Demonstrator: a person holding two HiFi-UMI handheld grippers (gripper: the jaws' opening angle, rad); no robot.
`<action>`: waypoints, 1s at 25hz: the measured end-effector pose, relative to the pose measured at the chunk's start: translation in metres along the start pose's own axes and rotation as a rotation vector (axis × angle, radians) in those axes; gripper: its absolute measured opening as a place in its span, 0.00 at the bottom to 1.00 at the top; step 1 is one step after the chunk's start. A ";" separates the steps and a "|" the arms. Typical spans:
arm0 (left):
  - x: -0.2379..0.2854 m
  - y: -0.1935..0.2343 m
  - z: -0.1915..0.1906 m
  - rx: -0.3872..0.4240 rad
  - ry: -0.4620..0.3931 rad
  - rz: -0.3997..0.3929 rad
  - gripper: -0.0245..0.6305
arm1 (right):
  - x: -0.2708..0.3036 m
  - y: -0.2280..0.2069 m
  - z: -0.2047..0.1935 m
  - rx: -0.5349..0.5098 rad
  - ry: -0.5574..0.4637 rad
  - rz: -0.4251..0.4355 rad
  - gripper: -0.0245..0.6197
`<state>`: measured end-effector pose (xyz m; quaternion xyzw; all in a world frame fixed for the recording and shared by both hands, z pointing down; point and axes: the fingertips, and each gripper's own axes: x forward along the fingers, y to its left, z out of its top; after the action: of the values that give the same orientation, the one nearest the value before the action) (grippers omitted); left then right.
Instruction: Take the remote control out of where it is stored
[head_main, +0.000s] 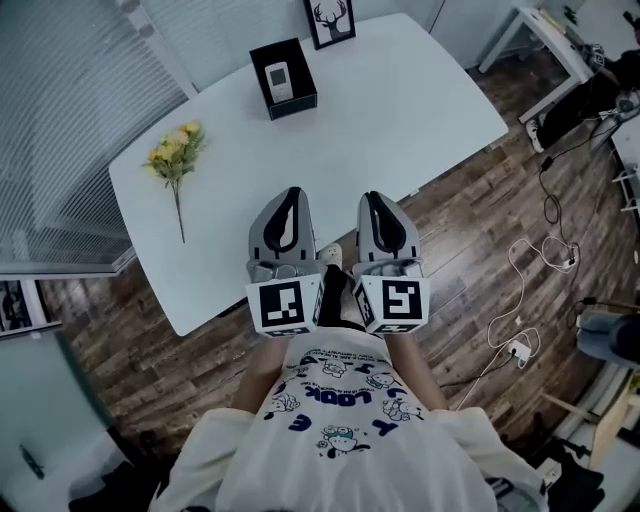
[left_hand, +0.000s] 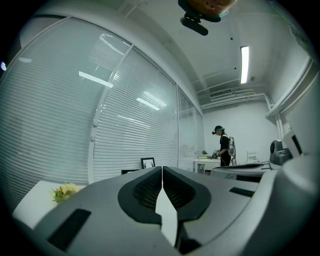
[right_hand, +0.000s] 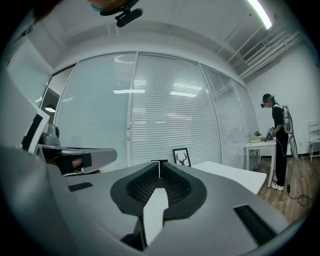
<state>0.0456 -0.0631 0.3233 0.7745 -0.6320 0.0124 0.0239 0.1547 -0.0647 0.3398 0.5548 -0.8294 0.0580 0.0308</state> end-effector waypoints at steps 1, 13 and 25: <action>0.010 0.000 0.000 -0.002 0.002 0.002 0.07 | 0.008 -0.004 0.001 -0.002 0.003 0.003 0.11; 0.111 0.027 0.012 -0.020 0.009 0.046 0.07 | 0.108 -0.035 0.018 -0.021 0.038 0.067 0.11; 0.155 0.070 -0.007 -0.035 0.071 0.116 0.07 | 0.173 -0.028 0.007 -0.015 0.086 0.139 0.11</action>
<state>0.0079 -0.2286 0.3399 0.7350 -0.6748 0.0301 0.0593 0.1145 -0.2343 0.3541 0.4925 -0.8643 0.0775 0.0664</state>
